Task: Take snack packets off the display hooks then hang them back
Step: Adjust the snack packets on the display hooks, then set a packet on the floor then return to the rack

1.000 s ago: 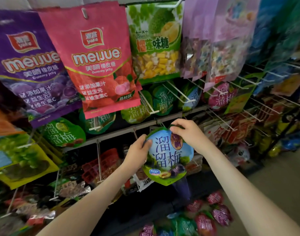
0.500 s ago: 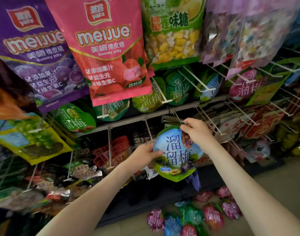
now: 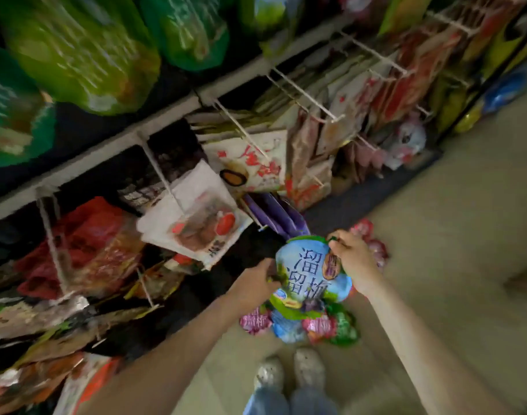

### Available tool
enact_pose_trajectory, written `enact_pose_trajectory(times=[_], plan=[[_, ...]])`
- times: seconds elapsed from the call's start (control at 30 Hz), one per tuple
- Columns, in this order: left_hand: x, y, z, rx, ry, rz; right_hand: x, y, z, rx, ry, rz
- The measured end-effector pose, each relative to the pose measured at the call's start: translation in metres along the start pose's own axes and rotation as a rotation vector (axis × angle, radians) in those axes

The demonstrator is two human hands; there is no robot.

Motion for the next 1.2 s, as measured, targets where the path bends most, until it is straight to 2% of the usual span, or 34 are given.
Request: enact_pose_trajectory(times=[0.17, 0.3, 0.4, 0.53, 0.6, 0.7, 0.77, 0.87, 0.97, 1.2], plan=[[-0.074, 0.117, -0.048, -0.197, -0.044, -0.081, -0.03, 0.0, 0.146, 0.029, 0.154, 0.159], [-0.125, 0.199, -0.108, -0.347, -0.108, -0.167, -0.057, 0.024, 0.274, 0.161, 0.268, 0.165], [-0.164, 0.248, -0.156, -0.376, -0.113, -0.217, -0.083, 0.053, 0.351, 0.156, 0.34, 0.113], [-0.204, 0.288, -0.213, -0.41, -0.129, -0.238, -0.121, 0.103, 0.426, 0.257, 0.333, 0.014], [-0.218, 0.297, -0.237, -0.428, -0.133, -0.251, -0.139, 0.13, 0.447, 0.301, 0.263, -0.042], [-0.225, 0.298, -0.254, -0.418, -0.151, -0.248, -0.153, 0.156, 0.466, 0.678, 0.191, -0.088], [-0.22, 0.29, -0.248, -0.371, -0.177, -0.232, -0.142, 0.161, 0.448, 0.72, 0.167, -0.08], [-0.197, 0.267, -0.208, -0.284, -0.18, -0.184, -0.107, 0.153, 0.393, 0.549, 0.11, -0.072], [-0.164, 0.229, -0.135, -0.27, -0.121, -0.095, -0.065, 0.122, 0.309, 0.409, 0.054, -0.076], [-0.042, 0.119, 0.043, -0.055, 0.019, 0.062, 0.034, 0.013, 0.092, 0.418, -0.095, 0.022]])
Point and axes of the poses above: each hand's wrist, its own x-axis away from the middle knuckle, its own y-axis out of the palm, z = x × y, the point moved 1 cm from there along -x, towards the middle knuckle, and after that the axes turned 1 degree about x, right-handed, at the moved point
